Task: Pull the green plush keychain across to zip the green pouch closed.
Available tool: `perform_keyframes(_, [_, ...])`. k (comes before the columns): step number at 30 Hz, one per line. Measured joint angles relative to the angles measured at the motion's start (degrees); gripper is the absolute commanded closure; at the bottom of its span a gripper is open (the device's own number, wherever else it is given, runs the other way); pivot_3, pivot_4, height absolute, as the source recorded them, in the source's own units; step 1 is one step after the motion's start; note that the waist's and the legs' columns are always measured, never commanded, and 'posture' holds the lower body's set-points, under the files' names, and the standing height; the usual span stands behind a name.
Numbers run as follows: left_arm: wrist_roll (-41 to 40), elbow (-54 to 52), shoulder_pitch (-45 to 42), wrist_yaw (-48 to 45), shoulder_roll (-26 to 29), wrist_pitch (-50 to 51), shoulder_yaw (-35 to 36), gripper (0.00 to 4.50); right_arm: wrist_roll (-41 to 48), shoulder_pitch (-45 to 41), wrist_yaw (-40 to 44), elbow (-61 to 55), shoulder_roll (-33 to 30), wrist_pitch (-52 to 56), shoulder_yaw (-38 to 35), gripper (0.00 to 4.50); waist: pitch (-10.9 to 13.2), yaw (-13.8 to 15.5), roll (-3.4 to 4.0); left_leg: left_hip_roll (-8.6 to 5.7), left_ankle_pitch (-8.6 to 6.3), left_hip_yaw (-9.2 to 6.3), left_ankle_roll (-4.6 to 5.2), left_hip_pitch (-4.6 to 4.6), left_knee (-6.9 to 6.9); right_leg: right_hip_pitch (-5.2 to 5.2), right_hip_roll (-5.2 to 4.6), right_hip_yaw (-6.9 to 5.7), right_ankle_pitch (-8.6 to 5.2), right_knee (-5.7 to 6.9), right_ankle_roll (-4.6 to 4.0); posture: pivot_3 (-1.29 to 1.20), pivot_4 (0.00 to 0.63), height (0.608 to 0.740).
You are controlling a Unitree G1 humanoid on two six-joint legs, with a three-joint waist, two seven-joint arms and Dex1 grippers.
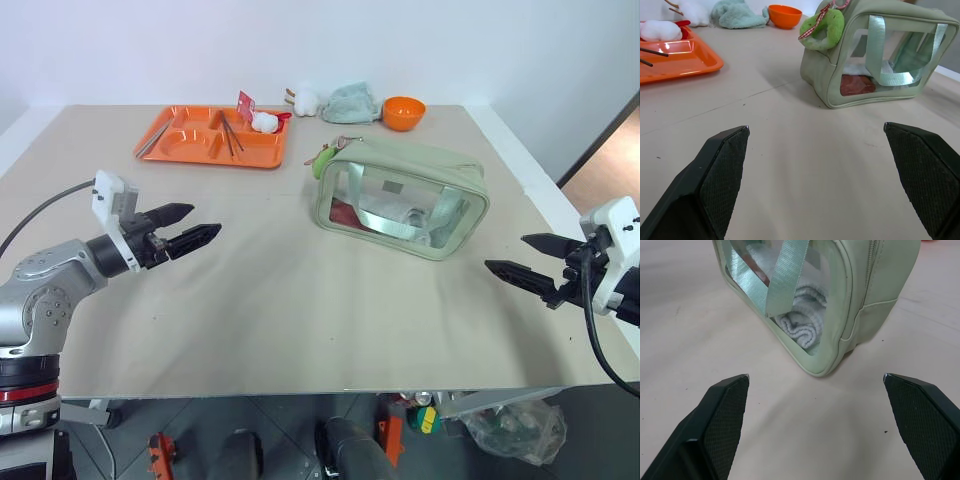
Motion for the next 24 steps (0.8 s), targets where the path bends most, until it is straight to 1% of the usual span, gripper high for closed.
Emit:
perform_keyframes(9, [-1.09,-1.08,0.44,-1.90,0.33,1.11,0.18,0.03,-0.46,-5.13,-0.06,1.00,-0.09,-0.08,3.56,0.05,0.00,0.01,0.00,0.01,0.00,0.02,0.00,0.03,0.01,0.00,0.02,0.02,0.00,0.05,0.00,0.00,0.150,0.740])
perform_keyframes(13, [-2.33,-1.08,-1.76,-3.04,0.45,2.06,0.25,0.03,-1.84,-8.83,-0.14,3.19,-0.56,-0.81,5.00,0.05,0.00,0.01,0.00,-0.01,0.00,0.04,0.00,0.00,0.05,0.00,-0.01,0.02,0.01,0.04,0.02,0.00,0.150,0.740])
perform_keyframes(15, [-3.47,-1.16,-4.10,-3.67,0.52,2.82,0.26,0.03,-2.76,-12.27,-0.47,5.22,-0.92,-1.72,5.42,0.05,0.00,0.01,0.01,-0.04,0.00,0.05,0.00,0.00,0.09,0.00,-0.01,0.04,0.03,0.05,0.05,0.00,0.150,0.740])
perform_keyframes(19, [-4.69,-1.24,-8.79,-5.21,1.09,3.88,0.07,0.03,-4.62,-24.11,-1.10,11.64,-2.13,-4.26,7.82,0.05,0.01,-0.26,0.02,-0.01,0.00,0.17,0.00,0.07,0.08,-0.01,0.02,0.11,0.06,0.08,0.05,0.00,0.150,0.740])
perform_keyframes(20, [-4.73,-1.26,-10.08,-5.96,1.21,3.91,-0.33,0.03,-5.60,-28.77,-1.09,14.37,-2.29,-5.37,9.22,0.05,0.02,-0.34,0.04,-0.01,0.00,0.21,0.00,0.06,0.07,-0.03,0.03,0.14,0.07,0.09,0.04,0.00,0.150,0.740])
perform_keyframes(21, [-4.83,-1.47,-10.82,-6.45,1.37,3.91,-0.72,0.03,-6.21,-31.17,-1.00,15.51,-2.52,-6.15,9.96,0.05,0.02,-0.29,0.03,-0.01,0.00,0.18,0.00,0.07,0.03,-0.02,0.02,0.12,0.06,0.08,0.03,0.00,0.150,0.740])
perform_keyframes(23, [-4.87,-1.58,-12.13,-8.80,2.23,3.91,-2.08,0.03,-8.77,-38.80,0.37,19.66,-2.32,-8.65,14.52,0.05,0.02,-0.44,0.03,0.01,-0.01,0.22,0.02,0.11,-0.02,-0.03,0.06,0.15,0.03,0.08,-0.01,0.00,0.150,0.740])
perform_keyframes(24, [-4.88,-1.69,-12.59,-9.77,2.27,3.91,-2.58,0.03,-9.95,-41.26,1.09,20.81,-1.80,-9.81,16.78,0.05,0.02,-0.54,0.03,0.04,-0.02,0.22,0.04,0.12,-0.03,-0.03,0.07,0.14,0.01,0.08,-0.05,0.00,0.150,0.740])
